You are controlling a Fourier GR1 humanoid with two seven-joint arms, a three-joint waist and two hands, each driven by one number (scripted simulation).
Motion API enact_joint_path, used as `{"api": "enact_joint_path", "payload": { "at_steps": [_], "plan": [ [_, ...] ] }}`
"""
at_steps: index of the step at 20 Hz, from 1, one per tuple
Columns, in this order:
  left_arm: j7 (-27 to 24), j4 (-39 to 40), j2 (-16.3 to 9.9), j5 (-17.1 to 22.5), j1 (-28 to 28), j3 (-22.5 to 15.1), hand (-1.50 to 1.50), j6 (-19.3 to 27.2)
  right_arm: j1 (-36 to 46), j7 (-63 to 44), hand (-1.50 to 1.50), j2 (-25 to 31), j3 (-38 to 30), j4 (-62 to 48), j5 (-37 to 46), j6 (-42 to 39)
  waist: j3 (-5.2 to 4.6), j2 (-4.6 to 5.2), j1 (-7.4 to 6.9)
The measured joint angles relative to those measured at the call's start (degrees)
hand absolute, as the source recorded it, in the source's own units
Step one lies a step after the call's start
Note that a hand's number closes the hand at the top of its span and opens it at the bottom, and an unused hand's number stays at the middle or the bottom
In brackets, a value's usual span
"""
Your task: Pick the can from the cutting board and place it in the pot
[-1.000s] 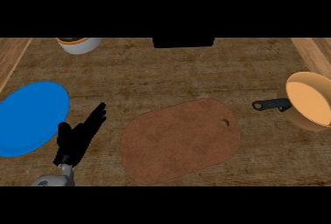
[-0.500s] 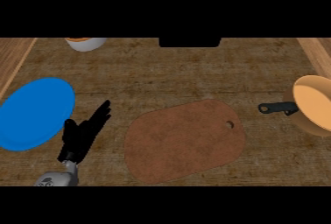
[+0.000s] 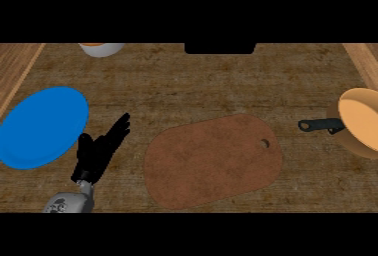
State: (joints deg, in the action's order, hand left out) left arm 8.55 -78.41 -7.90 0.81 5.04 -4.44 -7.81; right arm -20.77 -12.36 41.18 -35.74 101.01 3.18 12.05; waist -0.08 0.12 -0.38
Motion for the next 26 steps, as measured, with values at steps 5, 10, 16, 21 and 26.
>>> {"api": "enact_joint_path", "payload": {
  "at_steps": [5,10,16,21,26],
  "plan": [
    [0.05,-0.15,-0.34,0.22,0.16,0.10,0.00,-1.24,9.54,-9.48,1.50,7.68,4.95,-4.98,3.94,-3.38,0.01,0.09,-0.66],
    [-0.56,0.99,-0.54,-0.04,0.83,0.50,0.00,-1.78,20.64,-13.32,1.50,11.67,12.90,-14.14,8.28,-6.26,0.06,0.22,-1.23],
    [0.31,0.22,0.22,-0.23,1.26,-0.14,0.00,-1.94,31.40,-16.98,1.50,14.92,23.03,-24.62,16.73,-9.76,0.06,0.46,-2.23],
    [0.21,1.22,0.83,-0.90,2.51,-0.56,0.00,-1.76,38.35,-19.67,1.50,15.07,31.16,-33.89,24.31,-13.69,0.07,0.66,-2.73],
    [0.43,1.05,1.22,-1.09,2.78,-0.68,0.00,-1.54,45.52,-24.47,-1.50,11.06,34.20,-44.67,23.91,-21.84,0.10,0.70,-3.11]
  ]
}}
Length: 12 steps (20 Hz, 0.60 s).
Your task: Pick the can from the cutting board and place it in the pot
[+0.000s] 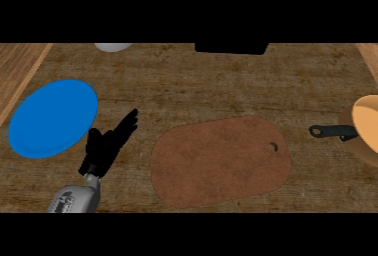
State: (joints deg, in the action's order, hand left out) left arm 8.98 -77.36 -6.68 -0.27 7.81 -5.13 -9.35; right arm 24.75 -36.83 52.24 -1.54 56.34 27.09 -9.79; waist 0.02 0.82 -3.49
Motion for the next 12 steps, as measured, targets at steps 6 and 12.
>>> {"api": "enact_joint_path", "payload": {
  "at_steps": [6,12],
  "plan": [
    [-1.40,1.37,-0.37,-0.13,-0.85,0.67,0.00,-0.37,9.34,-0.41,-1.50,-5.51,1.12,-13.25,1.37,-3.36,0.06,-0.15,0.92],
    [-1.34,-0.07,-0.22,0.01,-2.18,0.81,0.00,-0.04,12.99,7.65,-1.50,-8.83,-5.91,-13.99,-1.60,10.50,0.18,-0.38,1.67]
  ]
}}
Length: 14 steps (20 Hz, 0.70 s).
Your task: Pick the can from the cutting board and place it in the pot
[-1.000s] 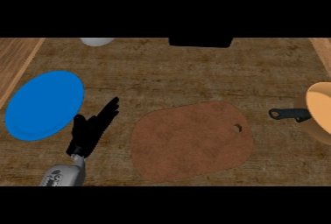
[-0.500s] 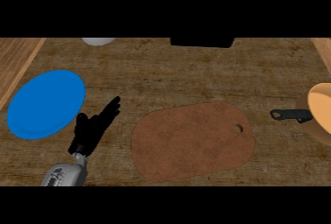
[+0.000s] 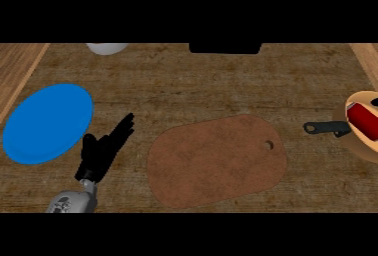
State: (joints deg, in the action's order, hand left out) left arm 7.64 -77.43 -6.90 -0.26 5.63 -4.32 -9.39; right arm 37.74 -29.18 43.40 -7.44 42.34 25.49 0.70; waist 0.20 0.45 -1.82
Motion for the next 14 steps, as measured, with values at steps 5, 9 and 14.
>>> {"api": "enact_joint_path", "payload": {
  "at_steps": [5,9,14],
  "plan": [
    [0.45,-0.38,-0.89,0.58,-0.03,0.91,0.00,-0.48,2.32,5.17,-1.50,-1.52,-8.11,1.02,-3.89,13.12,-0.01,-0.14,0.66],
    [1.53,-1.22,-0.61,0.46,-0.16,0.85,0.00,0.03,2.43,8.87,-1.50,-0.95,-13.83,0.68,-5.86,22.01,-0.05,-0.21,1.04],
    [0.81,-1.60,-0.98,0.68,-1.53,1.51,0.00,-0.17,-1.74,14.75,-1.50,-0.05,-20.69,4.02,-10.74,26.73,-0.14,-0.49,1.95]
  ]
}}
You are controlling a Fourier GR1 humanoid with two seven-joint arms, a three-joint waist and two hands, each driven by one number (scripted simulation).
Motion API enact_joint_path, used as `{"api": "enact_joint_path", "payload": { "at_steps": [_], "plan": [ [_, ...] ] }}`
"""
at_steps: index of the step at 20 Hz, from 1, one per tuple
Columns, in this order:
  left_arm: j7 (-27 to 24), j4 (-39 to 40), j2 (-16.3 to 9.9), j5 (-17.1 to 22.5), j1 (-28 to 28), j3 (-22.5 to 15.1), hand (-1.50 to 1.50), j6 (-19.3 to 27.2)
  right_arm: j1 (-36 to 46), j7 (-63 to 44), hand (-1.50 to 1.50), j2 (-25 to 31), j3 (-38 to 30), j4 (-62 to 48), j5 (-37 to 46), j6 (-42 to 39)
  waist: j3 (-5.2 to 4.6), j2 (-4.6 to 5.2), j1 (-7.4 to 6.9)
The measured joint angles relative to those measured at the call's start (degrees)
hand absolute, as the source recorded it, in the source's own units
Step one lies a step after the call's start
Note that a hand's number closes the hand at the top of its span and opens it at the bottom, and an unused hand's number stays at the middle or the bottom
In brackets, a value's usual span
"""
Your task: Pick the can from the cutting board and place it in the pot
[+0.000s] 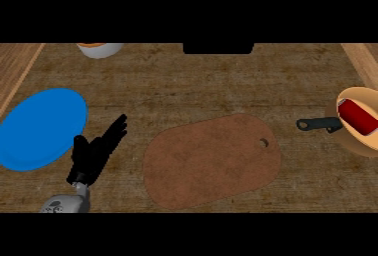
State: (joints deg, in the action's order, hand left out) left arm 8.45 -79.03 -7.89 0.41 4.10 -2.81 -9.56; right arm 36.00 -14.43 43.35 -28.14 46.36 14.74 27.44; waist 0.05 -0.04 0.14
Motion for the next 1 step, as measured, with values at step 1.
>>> {"api": "enact_joint_path", "payload": {
  "at_steps": [1],
  "plan": [
    [-0.36,0.56,0.07,-0.16,-0.08,0.03,0.00,0.06,-1.12,0.71,-1.50,0.71,-1.37,1.23,-1.28,-0.37,0.01,-0.04,0.26]
  ]
}}
